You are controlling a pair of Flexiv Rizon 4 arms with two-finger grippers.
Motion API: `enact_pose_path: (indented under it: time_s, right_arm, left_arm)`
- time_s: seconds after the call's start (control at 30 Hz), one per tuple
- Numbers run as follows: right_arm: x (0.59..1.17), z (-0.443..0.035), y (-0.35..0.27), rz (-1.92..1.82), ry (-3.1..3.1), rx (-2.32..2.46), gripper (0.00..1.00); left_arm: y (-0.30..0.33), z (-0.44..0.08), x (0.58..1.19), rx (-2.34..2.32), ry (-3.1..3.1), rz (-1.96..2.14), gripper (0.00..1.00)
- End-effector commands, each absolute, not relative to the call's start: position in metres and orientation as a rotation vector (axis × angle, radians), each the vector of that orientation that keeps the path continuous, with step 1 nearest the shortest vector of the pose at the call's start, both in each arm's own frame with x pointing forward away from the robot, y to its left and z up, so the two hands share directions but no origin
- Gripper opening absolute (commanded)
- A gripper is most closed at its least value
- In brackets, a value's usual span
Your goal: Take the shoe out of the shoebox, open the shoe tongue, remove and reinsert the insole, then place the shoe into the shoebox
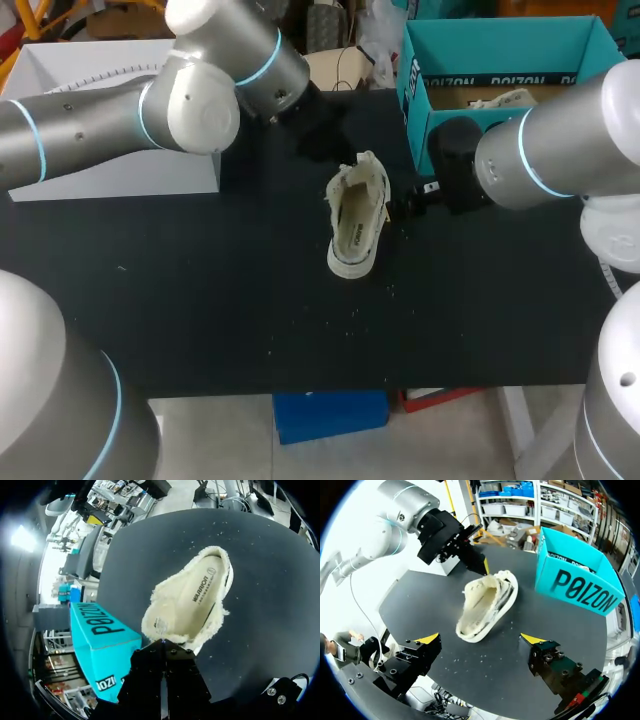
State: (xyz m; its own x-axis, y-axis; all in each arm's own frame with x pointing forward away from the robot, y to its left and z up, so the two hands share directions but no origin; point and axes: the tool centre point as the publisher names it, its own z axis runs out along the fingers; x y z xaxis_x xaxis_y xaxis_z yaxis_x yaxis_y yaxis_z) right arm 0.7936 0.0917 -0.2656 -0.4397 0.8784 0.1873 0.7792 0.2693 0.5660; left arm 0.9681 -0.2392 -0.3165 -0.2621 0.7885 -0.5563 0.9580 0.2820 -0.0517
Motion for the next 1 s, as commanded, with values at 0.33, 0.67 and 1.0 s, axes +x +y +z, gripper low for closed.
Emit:
enact_pose_path:
  time_s: [0.33, 0.67, 1.0]
  right_arm:
    - [0.794, -0.266, 0.093, 0.902, 2.367, 1.562, 1.00]
    - [0.794, -0.266, 0.093, 0.902, 2.367, 1.562, 1.00]
    - [0.794, -0.266, 0.093, 0.902, 2.367, 1.562, 1.00]
  left_arm:
    - [-0.232, -0.352, 0.933, 1.614, 2.216, -0.606, 0.00]
    - [-0.216, -0.346, 0.913, 1.611, 2.243, -0.613, 0.00]
    - [-0.175, -0.294, 0.887, 1.297, 2.670, -0.689, 0.66]
